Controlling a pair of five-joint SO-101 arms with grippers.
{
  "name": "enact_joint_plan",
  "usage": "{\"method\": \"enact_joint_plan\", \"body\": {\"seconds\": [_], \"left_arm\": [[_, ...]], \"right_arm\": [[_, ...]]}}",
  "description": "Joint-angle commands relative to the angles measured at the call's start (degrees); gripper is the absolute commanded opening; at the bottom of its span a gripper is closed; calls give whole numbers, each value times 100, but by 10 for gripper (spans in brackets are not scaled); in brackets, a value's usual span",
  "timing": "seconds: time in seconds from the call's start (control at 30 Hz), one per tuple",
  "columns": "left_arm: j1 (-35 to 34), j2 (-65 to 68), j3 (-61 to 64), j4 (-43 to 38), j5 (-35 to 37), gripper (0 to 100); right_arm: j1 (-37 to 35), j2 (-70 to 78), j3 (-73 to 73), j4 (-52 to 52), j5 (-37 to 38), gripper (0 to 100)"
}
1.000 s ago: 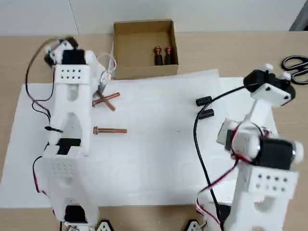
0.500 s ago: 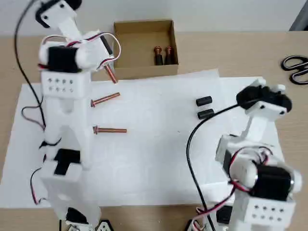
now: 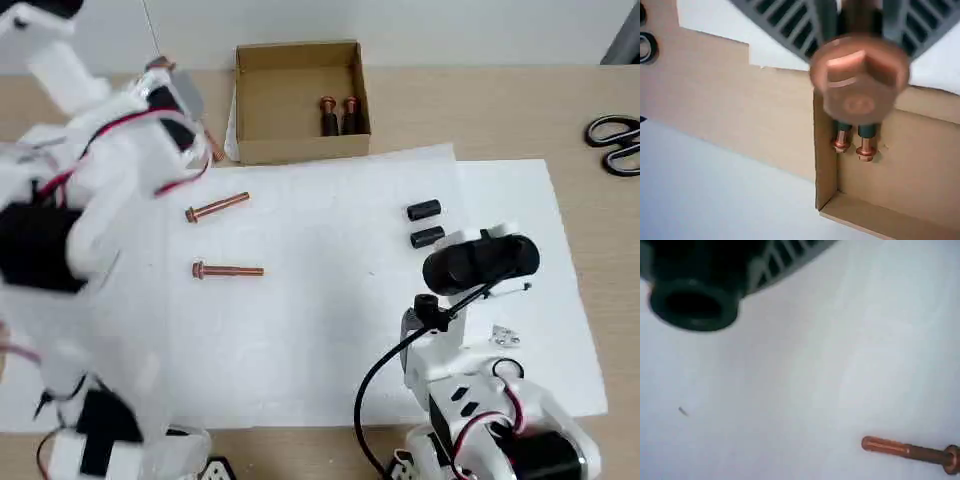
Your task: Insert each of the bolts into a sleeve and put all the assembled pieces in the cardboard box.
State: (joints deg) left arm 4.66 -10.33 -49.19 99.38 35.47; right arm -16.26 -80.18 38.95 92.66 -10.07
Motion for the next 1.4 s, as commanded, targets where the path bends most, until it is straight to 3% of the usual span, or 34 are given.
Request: {"method": "enact_joint_plan", "body": {"seconds": [0.0,0.27,0.7,0.93,1.17,1.37], "left_arm": [[9,-1020,620,105,-290,6],[-9,-2980,3152,-448,-299,6],[9,-6813,8541,-3332,-220,6],[220,-7341,9807,-4149,-202,6],[1495,-7349,10325,-4712,-185,6],[2189,-7349,10589,-5213,-185,6]], "right_arm": [[-40,-110,123,-400,-62,3],[-48,-145,923,-1270,-97,3],[-1191,-154,1758,-2853,-97,3],[-1956,-145,1776,-2949,-97,3],[-2492,-145,1785,-2923,-97,3],[-2791,-163,2048,-2914,-105,3]]}}
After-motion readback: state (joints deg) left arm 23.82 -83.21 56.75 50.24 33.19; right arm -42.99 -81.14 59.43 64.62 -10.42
